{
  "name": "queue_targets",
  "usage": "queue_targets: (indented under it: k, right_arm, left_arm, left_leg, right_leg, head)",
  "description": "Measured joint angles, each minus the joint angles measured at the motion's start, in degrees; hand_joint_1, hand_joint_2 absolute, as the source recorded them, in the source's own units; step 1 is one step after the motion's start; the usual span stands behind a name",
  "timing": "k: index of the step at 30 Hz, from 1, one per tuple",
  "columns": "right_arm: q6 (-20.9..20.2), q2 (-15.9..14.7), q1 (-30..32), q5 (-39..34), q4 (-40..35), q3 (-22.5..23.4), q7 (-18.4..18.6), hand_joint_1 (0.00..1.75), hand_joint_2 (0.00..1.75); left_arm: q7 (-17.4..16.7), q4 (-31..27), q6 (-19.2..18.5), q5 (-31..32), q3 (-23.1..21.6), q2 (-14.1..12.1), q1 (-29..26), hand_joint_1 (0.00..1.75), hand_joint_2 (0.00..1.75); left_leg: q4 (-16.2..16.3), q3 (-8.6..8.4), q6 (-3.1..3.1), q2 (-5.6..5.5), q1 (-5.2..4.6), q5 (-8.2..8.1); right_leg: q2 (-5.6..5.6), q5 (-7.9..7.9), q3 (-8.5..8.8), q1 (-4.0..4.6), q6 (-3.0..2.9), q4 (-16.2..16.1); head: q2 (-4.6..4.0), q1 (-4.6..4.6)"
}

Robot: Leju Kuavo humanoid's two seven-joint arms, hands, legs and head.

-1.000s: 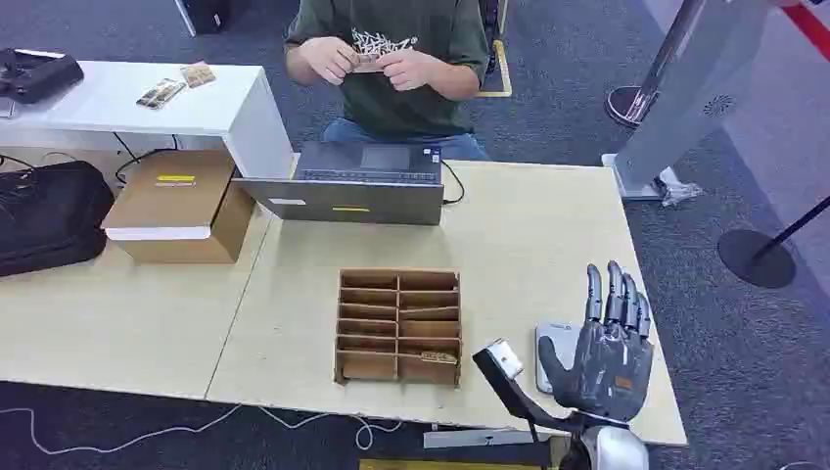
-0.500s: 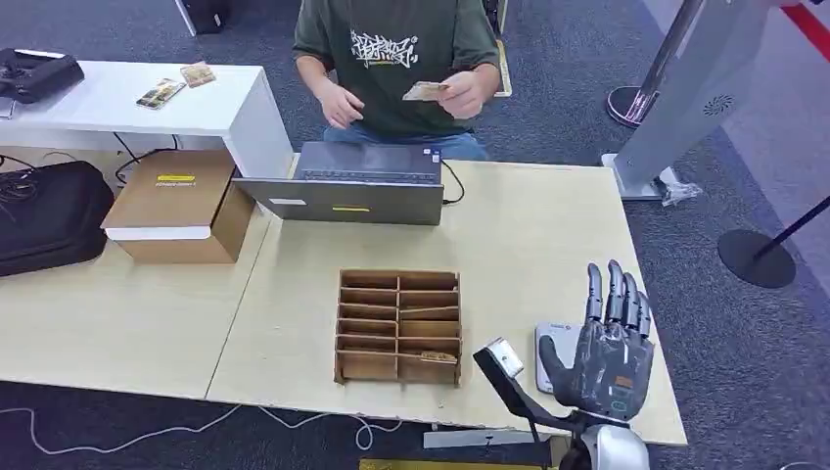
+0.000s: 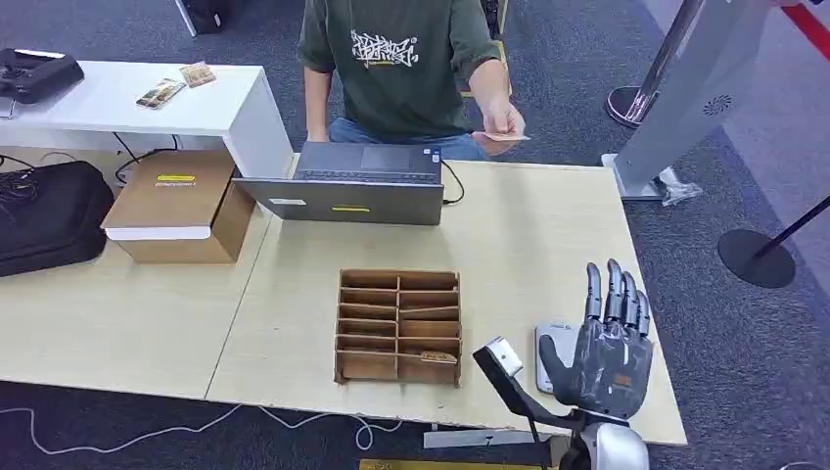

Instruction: Pass the card to the sensor for recognition and then transmit it.

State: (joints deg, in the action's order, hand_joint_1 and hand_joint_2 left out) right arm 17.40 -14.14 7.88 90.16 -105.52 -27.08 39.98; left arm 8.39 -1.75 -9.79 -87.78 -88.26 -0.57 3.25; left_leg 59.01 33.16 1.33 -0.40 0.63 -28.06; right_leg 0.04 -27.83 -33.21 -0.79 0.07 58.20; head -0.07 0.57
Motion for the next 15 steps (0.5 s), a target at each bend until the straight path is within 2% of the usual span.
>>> queue_targets:
  k: [5,6,8,12,13,15]
  right_arm:
    - [1.01,-0.42,-1.50,0.00,1.18,-0.20,-0.57,0.00,1.75]
    - [3.92,-0.02,-2.91,-0.02,3.46,0.07,-5.06,0.00,1.75]
    - [6.34,2.27,-4.03,-0.02,6.48,2.42,-13.97,0.00,1.75]
    - [7.69,6.52,-5.71,-0.04,10.19,7.61,-23.70,0.00,1.75]
    - [7.78,7.48,-6.04,-0.04,10.86,8.94,-25.29,0.00,1.75]
    - [7.91,9.02,-6.50,-0.04,11.95,10.62,-26.12,0.00,1.75]
  left_arm:
    - [0.00,0.00,-0.18,0.81,0.00,-0.04,0.01,0.00,0.00]
    - [0.00,0.00,-0.39,2.01,0.00,-0.31,0.02,0.00,0.00]
    - [0.00,0.00,-0.42,3.02,0.00,-0.72,0.01,0.00,0.00]
    - [-0.31,0.00,-0.37,4.31,0.00,-1.33,0.09,0.00,0.00]
    - [-0.33,0.00,-0.37,4.39,0.00,-1.40,0.12,0.00,0.00]
    - [-0.33,0.00,-0.35,4.48,0.00,-1.62,0.14,0.00,0.00]
  left_leg:
    - [0.00,-0.01,0.00,0.01,0.00,0.00]
    - [0.00,-0.02,0.00,0.01,0.00,0.01]
    - [0.00,-0.03,0.00,0.00,0.01,0.01]
    - [0.00,-0.03,0.02,0.00,0.03,0.02]
    - [0.00,-0.03,0.02,0.00,0.02,0.02]
    - [0.00,-0.03,0.02,-0.01,0.02,0.02]
  right_leg:
    - [0.00,0.00,0.00,0.00,0.00,0.00]
    - [0.01,0.01,0.01,0.00,0.00,0.00]
    - [0.00,0.01,0.01,0.00,0.00,0.02]
    - [0.01,0.01,0.00,0.02,-0.01,0.04]
    - [0.01,0.01,0.00,0.02,-0.01,0.04]
    - [0.00,0.01,0.00,0.02,-0.01,0.04]
  head:
    - [-0.02,0.00]
    - [-0.02,0.00]
    - [0.00,0.00]
    - [0.00,0.00]
    - [0.00,0.00]
    - [0.00,-0.02]
